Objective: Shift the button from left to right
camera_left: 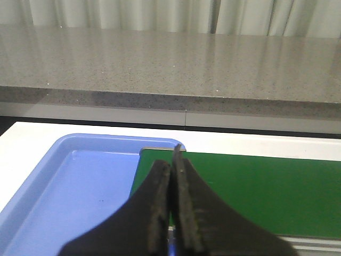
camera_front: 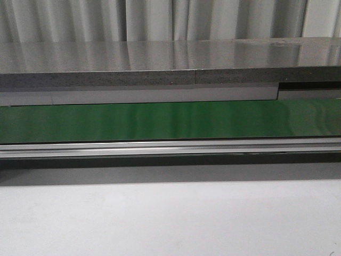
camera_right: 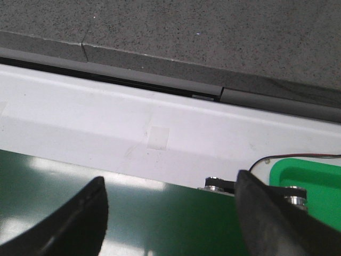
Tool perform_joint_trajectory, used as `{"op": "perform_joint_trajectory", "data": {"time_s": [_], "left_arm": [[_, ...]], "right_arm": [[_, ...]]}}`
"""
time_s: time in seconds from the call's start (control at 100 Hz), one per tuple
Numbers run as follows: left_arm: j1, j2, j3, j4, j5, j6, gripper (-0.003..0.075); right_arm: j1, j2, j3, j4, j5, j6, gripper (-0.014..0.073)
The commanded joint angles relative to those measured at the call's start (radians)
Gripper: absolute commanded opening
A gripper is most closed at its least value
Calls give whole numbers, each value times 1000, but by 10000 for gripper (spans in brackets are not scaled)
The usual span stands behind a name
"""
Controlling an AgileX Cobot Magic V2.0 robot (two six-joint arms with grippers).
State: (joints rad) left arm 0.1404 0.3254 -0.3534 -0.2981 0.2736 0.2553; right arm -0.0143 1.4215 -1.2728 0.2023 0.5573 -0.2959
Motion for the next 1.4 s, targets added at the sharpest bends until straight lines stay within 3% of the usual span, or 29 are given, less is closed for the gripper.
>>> {"op": "perform_joint_trajectory", "data": {"time_s": [0.0, 0.38, 0.67, 0.97, 1.3, 1.39], "left_arm": [[-7, 7, -28, -18, -77, -2, -20], [-7, 7, -28, -18, -77, -2, -20], [-7, 7, -28, -18, -77, -2, -20], [-7, 7, -28, -18, -77, -2, -20], [-7, 7, -28, -18, -77, -2, -20], [-7, 7, -28, -18, -77, -2, -20]], "right_arm": [[2, -113, 63, 12, -126, -7, 510], [2, -527, 491, 12, -305, -7, 510], [2, -839, 685, 12, -278, -7, 510], [2, -1064, 802, 32, -186, -7, 510], [2, -1075, 817, 31, -176, -7, 505], [2, -1075, 817, 31, -176, -7, 448]]}}
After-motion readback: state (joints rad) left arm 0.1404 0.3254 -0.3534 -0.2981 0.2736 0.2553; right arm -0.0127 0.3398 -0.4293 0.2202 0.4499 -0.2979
